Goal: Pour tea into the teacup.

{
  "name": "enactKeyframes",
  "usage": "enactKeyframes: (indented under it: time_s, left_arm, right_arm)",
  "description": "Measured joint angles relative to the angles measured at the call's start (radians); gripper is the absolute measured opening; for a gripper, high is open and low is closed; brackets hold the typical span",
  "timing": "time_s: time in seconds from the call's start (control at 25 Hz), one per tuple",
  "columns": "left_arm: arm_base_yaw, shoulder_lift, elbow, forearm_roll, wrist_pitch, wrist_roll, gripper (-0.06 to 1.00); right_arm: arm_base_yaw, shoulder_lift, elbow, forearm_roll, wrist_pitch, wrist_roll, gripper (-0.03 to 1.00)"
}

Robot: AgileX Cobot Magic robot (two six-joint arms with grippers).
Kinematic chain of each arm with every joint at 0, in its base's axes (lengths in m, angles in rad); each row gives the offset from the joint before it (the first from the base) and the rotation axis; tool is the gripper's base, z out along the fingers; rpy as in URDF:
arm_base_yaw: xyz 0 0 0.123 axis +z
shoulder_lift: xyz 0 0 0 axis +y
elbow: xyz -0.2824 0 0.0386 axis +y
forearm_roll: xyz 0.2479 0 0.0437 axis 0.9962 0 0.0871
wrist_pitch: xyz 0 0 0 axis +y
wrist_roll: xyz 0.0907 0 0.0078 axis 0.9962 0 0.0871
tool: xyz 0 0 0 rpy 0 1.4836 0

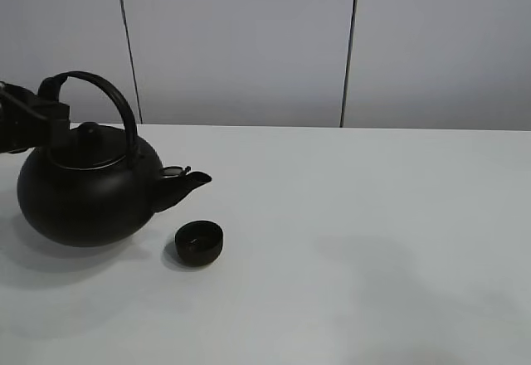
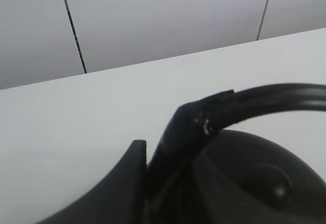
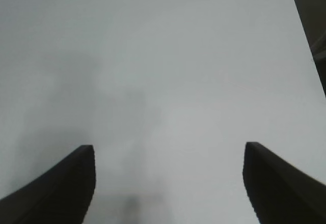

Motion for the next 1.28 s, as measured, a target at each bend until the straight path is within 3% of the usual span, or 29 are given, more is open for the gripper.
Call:
enactKeyframes:
  time_s: [0.2, 0.76, 1.28]
  left_arm:
    - [0.000, 0.000, 0.000, -0.007, -0.012, 0.059, 0.16]
    - [0.000, 0.086, -0.001, -0.037, -0.087, 0.079, 0.16]
    - [0.020, 0.086, -0.001, -0.041, -0.087, 0.186, 0.16]
  right_arm:
    - [0.000, 0.000, 0.000, 0.000, 0.000, 0.000, 0.55]
    - [0.000, 0.000, 0.000, 0.000, 0.000, 0.000, 0.55]
    - [0.000, 0.000, 0.000, 0.000, 0.000, 0.000, 0.55]
